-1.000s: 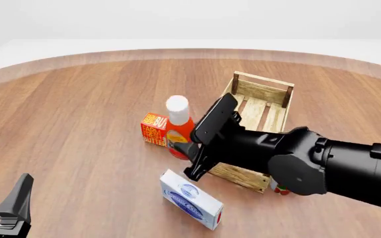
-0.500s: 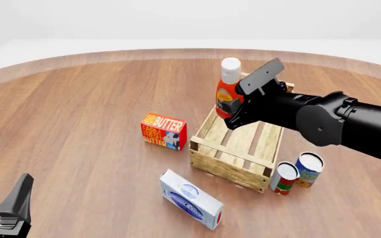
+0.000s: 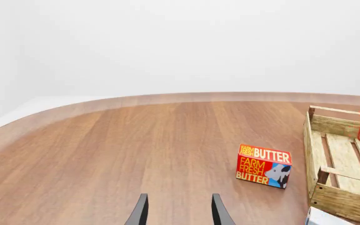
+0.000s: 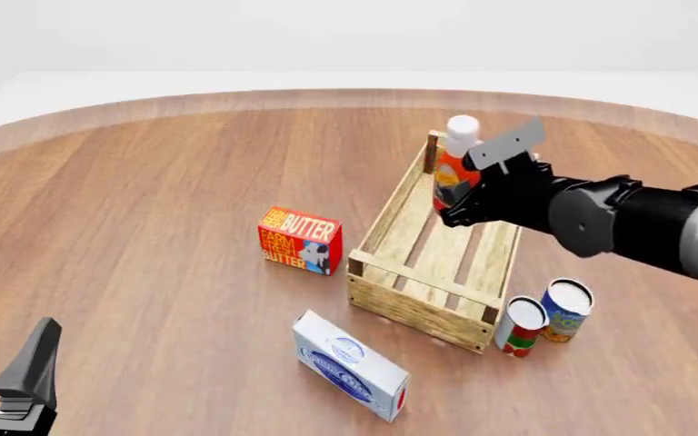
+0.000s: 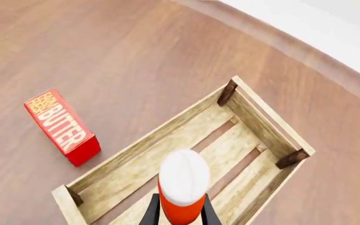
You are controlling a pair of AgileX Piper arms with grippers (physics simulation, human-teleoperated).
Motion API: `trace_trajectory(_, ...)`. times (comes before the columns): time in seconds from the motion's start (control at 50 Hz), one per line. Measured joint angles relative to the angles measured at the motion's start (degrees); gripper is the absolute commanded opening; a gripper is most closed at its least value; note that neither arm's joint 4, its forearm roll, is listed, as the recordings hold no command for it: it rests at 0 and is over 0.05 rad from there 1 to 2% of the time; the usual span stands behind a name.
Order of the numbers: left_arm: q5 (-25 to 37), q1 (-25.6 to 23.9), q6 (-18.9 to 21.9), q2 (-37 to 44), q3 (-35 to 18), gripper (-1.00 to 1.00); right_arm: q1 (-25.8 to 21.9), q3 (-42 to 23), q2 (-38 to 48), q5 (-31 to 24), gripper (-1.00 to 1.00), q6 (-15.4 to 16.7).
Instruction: Pick up the ketchup, and put it in the wooden tray.
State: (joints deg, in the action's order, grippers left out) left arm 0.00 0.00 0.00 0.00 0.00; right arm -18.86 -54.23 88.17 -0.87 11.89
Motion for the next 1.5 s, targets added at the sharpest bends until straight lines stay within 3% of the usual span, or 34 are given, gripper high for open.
trace_trajectory(0.42, 0.0, 0.0, 0.0, 0.0, 0.0, 1.0, 2.5, 1.9, 3.9, 4.0, -1.0, -2.9)
trace_trajectory(1.0, 0.0, 0.0, 0.0, 0.0, 0.0, 1.0, 0.7, 5.4, 4.4, 7.9, -1.0, -4.3)
trace_trajectory(1.5, 0.0, 0.0, 0.0, 0.0, 0.0, 1.0, 0.3, 5.9, 4.3, 7.7, -1.0, -6.0)
